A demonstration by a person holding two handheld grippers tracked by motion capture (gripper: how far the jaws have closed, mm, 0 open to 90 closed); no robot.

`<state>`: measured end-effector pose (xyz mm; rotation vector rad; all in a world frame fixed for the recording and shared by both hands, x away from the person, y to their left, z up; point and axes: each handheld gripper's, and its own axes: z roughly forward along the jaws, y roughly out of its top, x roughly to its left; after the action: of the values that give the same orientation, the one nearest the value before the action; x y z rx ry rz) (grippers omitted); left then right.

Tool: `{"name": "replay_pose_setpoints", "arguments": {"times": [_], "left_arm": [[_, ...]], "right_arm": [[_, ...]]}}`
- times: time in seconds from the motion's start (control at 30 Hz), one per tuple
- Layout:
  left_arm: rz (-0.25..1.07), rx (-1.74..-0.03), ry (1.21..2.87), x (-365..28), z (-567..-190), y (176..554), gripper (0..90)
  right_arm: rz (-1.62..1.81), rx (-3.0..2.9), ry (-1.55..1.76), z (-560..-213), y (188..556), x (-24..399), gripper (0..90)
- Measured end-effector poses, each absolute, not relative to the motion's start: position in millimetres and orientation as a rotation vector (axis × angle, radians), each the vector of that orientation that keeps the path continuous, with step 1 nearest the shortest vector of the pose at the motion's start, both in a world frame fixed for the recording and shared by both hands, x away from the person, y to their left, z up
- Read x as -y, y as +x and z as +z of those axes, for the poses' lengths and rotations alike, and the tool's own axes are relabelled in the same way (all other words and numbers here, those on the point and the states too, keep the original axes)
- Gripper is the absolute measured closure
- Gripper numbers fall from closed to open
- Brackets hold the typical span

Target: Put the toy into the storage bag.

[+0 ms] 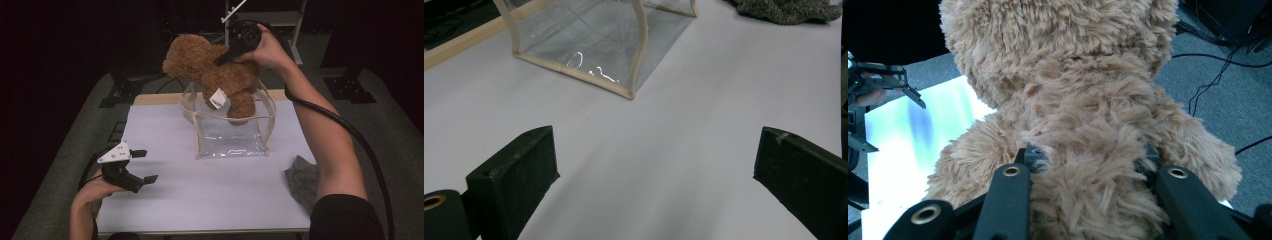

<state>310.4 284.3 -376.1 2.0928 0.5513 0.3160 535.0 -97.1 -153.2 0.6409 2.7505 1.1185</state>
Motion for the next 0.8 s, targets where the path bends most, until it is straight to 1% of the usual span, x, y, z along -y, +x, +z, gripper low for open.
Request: {"name": "replay_pose_setpoints", "arguments": {"times": [0.17,0.43,0.8], "left_arm": [[0.312,-0.549,2.096,-282.6,-377.3,310.7,3.1],[0.301,-0.547,2.105,-280.1,-378.8,311.6,3.1],[0.305,-0.554,2.100,-281.9,-378.5,311.3,3.0]], "right_arm": [[1.111,-2.773,0.644,-167.9,530.1,100.5,63.4],[1.097,-2.822,0.693,-202.0,532.1,109.1,63.3],[1.087,-2.820,0.775,-223.6,531.9,134.3,63.4]]}}
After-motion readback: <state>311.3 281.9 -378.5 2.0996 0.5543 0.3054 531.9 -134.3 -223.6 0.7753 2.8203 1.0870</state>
